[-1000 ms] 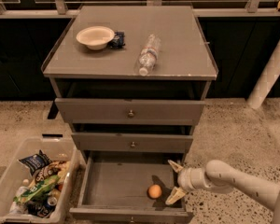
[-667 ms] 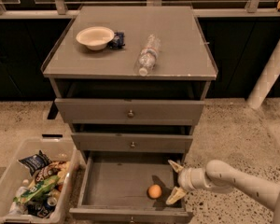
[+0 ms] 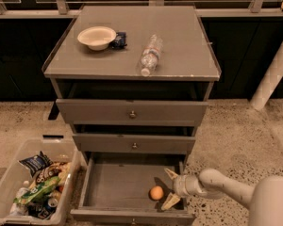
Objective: Pick orange from bottom drawer and place on counter
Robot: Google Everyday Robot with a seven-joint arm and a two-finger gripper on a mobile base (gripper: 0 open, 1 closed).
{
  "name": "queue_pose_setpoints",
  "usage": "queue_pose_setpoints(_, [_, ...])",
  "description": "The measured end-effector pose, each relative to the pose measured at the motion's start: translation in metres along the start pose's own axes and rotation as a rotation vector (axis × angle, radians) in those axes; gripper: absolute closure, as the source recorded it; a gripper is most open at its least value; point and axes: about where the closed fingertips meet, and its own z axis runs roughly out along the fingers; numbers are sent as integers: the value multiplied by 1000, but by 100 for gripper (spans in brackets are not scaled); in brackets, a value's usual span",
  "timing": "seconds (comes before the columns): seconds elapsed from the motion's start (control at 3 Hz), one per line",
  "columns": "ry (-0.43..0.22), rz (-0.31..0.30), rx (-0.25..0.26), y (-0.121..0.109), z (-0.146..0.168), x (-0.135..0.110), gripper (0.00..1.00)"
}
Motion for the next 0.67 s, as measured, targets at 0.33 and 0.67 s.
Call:
queue_pose_setpoints(0.33, [51, -37, -24, -14, 58, 29, 0])
queue_pose_setpoints(0.67, [51, -37, -24, -14, 58, 29, 0])
